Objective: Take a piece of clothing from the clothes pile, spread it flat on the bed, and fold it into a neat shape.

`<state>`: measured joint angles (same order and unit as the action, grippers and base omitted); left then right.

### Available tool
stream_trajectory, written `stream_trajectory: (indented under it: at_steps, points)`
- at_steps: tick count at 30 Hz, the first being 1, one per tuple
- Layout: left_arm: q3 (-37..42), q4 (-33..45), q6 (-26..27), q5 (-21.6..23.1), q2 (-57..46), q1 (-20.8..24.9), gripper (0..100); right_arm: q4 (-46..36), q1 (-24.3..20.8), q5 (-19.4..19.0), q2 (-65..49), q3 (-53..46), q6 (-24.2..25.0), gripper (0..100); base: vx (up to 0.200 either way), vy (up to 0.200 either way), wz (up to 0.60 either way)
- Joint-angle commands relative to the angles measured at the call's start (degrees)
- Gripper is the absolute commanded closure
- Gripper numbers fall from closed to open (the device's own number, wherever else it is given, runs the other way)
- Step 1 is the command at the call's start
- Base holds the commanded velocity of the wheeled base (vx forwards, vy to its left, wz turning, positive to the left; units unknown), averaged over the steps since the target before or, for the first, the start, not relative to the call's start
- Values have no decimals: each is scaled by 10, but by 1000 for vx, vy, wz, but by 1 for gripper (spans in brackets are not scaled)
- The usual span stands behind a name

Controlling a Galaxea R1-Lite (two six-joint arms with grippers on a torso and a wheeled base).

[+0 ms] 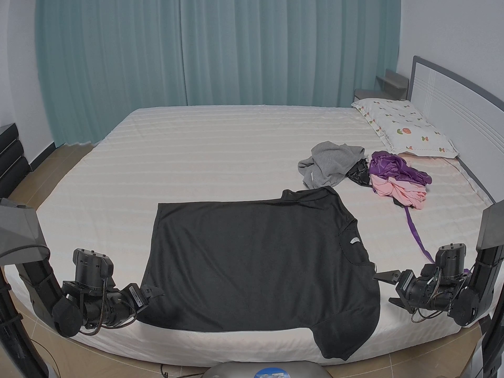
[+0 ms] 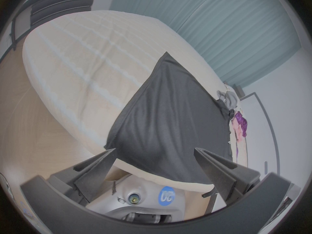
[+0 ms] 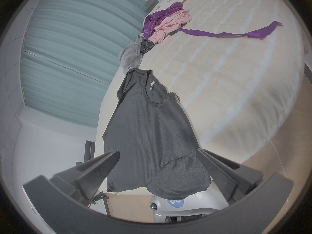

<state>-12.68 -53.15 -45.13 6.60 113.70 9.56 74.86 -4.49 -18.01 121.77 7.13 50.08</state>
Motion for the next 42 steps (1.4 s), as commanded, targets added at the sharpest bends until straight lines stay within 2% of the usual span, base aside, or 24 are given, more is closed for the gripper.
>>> stream_trajectory:
  at_steps: [1, 8, 11, 17, 21, 26, 27, 33, 39, 42]
  points:
    - [11, -1, 24, 5, 38, -20, 0, 0, -1, 0, 3, 0, 0, 0, 0, 0, 0]
    - [5, -7, 42, -1, 74, -18, 0, 0, -1, -1, 7, 0, 0, 0, 0, 0, 0]
    - [0, -36, 69, -33, 101, -15, 0, 0, -1, 0, 7, 0, 0, 0, 0, 0, 0]
    - [-2, -94, 74, -64, 159, -12, 0, 8, -1, -1, 9, -1, 0, 0, 0, 0, 0]
    - [-1, -125, 86, -68, 180, -12, 0, 25, -1, -1, 16, -5, 0, 0, 0, 0, 0]
    - [1, -126, 82, -67, 177, -12, 0, 63, -1, 0, 36, -18, -1, 0, 0, 0, 0]
    - [1, -126, 82, -68, 177, -12, 100, 65, -1, 0, 36, -19, 0, 0, 0, 0, 0]
    - [16, -127, 69, -68, 151, -17, 100, 104, -4, 1, 55, -34, -1, 0, 0, 0, 0]
    - [30, -127, 65, -68, 132, -20, 100, 105, -6, 3, 55, -36, -2, 0, 0, 0, 0]
    - [34, -127, 65, -68, 128, -20, 100, 104, -6, 17, 58, -34, -8, 0, 0, 0, 0]
